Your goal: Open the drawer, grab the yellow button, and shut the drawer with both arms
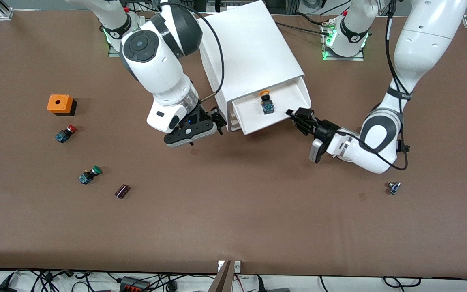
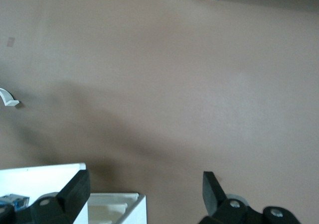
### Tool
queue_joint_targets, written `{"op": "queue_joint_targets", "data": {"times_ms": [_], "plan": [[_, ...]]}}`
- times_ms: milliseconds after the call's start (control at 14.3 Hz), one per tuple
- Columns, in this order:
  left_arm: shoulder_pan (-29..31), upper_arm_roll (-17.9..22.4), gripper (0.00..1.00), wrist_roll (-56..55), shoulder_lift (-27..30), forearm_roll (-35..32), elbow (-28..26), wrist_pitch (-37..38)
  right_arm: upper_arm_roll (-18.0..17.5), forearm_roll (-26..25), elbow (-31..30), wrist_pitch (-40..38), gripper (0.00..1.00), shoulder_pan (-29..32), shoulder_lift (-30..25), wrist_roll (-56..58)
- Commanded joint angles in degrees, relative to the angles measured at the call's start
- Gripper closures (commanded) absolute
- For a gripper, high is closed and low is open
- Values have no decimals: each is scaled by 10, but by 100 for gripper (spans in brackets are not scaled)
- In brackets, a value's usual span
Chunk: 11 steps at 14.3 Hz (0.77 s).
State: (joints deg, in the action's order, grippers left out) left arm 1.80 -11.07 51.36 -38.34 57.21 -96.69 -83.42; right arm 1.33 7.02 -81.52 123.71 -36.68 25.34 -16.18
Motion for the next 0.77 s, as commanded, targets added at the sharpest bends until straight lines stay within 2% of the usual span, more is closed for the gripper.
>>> {"op": "queue_joint_targets", "data": {"times_ms": [0,140,210,279,349,489,699], "plan": [[0,3,97,-22,-44,-32,52,-8,5,9,62,1,0,-18,39,-16],[0,7,95,-22,-44,-32,55,-8,7,6,88,3,0,-37,55,-53],[0,10,75,-23,-44,-32,56,-8,8,3,94,4,0,-44,60,-63],[0,10,3,-24,-44,-31,56,-8,10,0,99,5,0,-53,66,-69],[1,10,0,-29,-39,-31,58,-7,11,0,104,5,0,-65,72,-80],[8,10,0,-73,-37,-33,88,1,12,-13,110,6,0,-81,82,-110],[19,12,0,-197,-34,-96,167,58,11,-58,145,3,0,-120,116,-168]]}}
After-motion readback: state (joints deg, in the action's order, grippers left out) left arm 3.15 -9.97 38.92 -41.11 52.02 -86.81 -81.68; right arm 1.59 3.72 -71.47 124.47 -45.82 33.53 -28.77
